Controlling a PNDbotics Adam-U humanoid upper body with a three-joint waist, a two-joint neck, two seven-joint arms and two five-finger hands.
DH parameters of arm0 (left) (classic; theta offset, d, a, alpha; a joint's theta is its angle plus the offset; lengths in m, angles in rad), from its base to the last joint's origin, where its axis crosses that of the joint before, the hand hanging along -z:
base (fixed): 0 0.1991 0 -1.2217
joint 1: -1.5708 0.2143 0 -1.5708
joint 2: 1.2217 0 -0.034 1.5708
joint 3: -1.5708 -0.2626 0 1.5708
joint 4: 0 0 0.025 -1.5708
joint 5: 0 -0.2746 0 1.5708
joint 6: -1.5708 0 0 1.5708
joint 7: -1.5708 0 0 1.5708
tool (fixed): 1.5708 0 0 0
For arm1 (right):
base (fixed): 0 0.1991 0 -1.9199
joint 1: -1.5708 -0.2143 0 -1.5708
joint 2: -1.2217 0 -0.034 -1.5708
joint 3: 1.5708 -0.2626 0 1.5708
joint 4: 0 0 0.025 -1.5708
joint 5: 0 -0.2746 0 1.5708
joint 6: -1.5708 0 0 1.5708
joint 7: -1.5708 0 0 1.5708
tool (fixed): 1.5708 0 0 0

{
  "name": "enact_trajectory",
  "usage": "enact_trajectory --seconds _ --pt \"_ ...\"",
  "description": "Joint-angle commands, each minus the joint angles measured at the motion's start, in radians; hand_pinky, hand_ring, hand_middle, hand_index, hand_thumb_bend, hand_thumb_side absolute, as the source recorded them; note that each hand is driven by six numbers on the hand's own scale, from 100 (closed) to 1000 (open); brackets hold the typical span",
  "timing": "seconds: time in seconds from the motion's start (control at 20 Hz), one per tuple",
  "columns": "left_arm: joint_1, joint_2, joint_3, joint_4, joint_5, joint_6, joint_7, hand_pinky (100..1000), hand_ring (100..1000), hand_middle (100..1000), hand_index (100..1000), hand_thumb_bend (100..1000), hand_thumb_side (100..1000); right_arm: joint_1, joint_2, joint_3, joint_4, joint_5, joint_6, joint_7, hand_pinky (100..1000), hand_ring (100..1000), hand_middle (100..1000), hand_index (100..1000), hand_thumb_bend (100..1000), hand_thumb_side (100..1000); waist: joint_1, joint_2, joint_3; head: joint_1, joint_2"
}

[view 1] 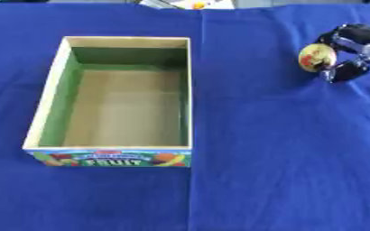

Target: Pick up objects on the table and place them in the box.

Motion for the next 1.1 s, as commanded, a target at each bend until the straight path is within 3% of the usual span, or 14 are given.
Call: enact_trajectory --seconds 0.05,0.35,0.7,1.0,1.05,1.1 --pt "-0.007 0.012 0.004 -0.017 -0.003 0.002 -0.005 714 935 953 994 100 1000 -0.007 -0.036 -0.007 -0.046 -0.032 0.018 -0.023 724 591 479 598 100 100 -0.001 -0.025 -0.002 0.005 -0.006" --pt "-0.006 0.014 0.005 -0.017 0.0 0.004 -0.005 715 936 952 994 100 1000 -0.001 -0.046 -0.017 -0.117 -0.113 0.071 -0.038 720 557 454 548 100 107 -0.003 -0.038 -0.005 0.01 0.001" --pt "-0.004 0.016 0.005 -0.017 0.007 0.006 -0.006 713 936 951 994 100 1000 -0.004 -0.058 -0.032 -0.182 -0.141 0.117 -0.09 664 498 362 321 100 120 -0.008 -0.054 -0.009 0.011 0.004" --pt "-0.004 0.019 0.006 -0.017 0.012 0.006 -0.005 712 935 949 994 100 1000 -0.015 -0.062 -0.034 -0.26 -0.162 0.12 -0.157 654 466 339 293 100 169 -0.01 -0.064 -0.007 0.014 0.006" --pt "-0.005 0.019 0.006 -0.017 0.013 0.006 -0.005 712 935 949 994 100 1000 -0.022 -0.062 -0.031 -0.281 -0.168 0.117 -0.16 654 466 340 297 100 374 -0.011 -0.066 -0.007 0.014 0.008" --pt "-0.005 0.019 0.006 -0.017 0.014 0.006 -0.006 712 935 949 993 100 1000 -0.028 -0.062 -0.027 -0.303 -0.173 0.113 -0.16 654 465 341 297 100 521 -0.012 -0.067 -0.008 0.014 0.009"
